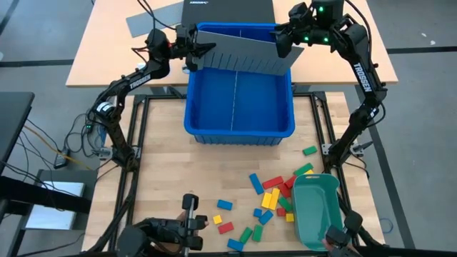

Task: Sort Items/Unsort Items

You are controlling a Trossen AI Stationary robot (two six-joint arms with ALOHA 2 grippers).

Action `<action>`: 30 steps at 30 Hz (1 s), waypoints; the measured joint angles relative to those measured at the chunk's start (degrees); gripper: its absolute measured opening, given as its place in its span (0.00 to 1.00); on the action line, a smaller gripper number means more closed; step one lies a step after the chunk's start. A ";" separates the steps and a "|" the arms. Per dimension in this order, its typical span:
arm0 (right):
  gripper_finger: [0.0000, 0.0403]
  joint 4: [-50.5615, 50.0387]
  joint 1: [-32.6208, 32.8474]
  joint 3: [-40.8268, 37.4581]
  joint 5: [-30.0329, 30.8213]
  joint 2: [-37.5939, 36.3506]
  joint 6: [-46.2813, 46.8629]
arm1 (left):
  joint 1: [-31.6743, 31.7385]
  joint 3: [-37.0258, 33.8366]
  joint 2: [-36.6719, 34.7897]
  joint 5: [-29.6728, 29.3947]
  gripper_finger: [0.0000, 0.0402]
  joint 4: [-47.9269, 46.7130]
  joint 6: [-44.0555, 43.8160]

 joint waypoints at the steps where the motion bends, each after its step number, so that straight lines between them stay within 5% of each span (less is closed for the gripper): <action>1: 0.36 0.01 0.00 0.00 0.00 0.00 0.00 | -0.14 0.00 0.02 0.02 0.04 0.05 -0.01; 30: 0.36 -5.19 0.00 0.00 0.12 1.43 -3.54 | -1.72 -2.25 0.09 -1.00 0.04 -3.04 4.03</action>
